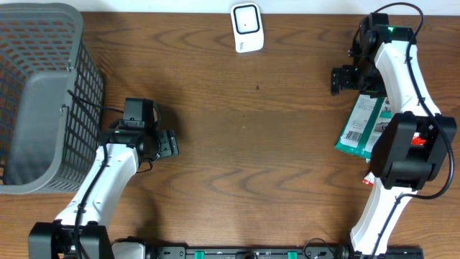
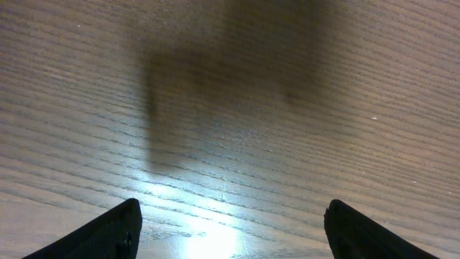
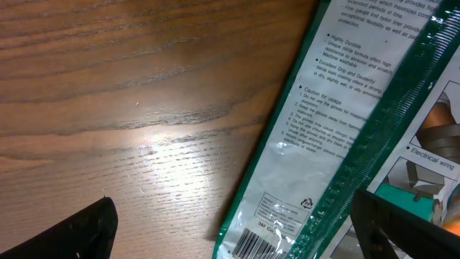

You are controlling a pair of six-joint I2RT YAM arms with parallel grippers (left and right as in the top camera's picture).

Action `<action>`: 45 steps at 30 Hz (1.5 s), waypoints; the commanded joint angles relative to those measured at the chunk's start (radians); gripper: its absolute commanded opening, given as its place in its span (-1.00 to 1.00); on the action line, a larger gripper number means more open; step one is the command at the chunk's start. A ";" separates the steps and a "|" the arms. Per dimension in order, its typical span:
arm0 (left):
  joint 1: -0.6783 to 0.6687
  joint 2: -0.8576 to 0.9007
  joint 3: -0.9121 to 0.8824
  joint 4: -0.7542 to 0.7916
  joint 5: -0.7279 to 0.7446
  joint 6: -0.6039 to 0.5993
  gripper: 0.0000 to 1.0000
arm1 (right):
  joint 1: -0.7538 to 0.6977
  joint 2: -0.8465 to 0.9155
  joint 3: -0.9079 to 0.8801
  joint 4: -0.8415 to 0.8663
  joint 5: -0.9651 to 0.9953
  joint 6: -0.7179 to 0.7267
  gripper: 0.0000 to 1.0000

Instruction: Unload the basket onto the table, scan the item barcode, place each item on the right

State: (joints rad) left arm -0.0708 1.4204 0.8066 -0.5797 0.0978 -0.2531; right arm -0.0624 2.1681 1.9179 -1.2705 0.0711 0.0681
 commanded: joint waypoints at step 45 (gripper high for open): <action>0.004 0.006 0.009 -0.003 -0.013 0.013 0.65 | 0.149 -1.477 -0.255 0.034 0.006 0.002 0.99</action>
State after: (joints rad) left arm -0.0708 1.4204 0.8066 -0.5789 0.0978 -0.2531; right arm 0.0830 0.7742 1.7531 -1.2591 0.0750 0.0681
